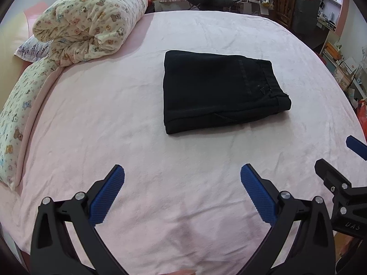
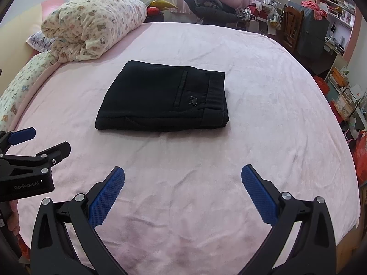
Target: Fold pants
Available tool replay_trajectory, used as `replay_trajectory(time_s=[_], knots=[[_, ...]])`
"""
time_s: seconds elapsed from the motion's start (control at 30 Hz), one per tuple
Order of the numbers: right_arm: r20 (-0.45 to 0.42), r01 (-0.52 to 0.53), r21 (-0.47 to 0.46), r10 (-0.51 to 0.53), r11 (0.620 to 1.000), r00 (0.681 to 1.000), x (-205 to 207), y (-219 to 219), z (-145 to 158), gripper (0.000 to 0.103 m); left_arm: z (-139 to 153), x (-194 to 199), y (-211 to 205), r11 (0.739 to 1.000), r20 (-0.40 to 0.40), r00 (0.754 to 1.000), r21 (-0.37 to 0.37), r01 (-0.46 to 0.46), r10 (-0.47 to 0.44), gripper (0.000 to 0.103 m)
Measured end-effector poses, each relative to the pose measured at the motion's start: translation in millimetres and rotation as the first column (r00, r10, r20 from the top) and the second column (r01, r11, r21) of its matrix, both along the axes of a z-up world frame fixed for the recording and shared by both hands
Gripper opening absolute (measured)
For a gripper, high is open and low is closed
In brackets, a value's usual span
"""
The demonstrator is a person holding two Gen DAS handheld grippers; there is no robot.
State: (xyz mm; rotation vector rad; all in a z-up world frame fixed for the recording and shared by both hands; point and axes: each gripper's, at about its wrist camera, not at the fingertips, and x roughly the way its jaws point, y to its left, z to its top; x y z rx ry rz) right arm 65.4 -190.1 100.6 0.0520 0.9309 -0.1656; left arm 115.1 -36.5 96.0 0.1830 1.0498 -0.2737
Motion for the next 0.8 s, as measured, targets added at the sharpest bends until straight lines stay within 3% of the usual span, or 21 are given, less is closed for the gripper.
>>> replay_trajectory(time_s=[0.8], knots=[[-0.011,-0.030,0.007,0.030,1.000,0.999,6.4,6.9,-4.0,0.102,-4.4,-3.8,-0.5,1.000,-0.004,1.000,0.016,0.001,-0.001,0.101]])
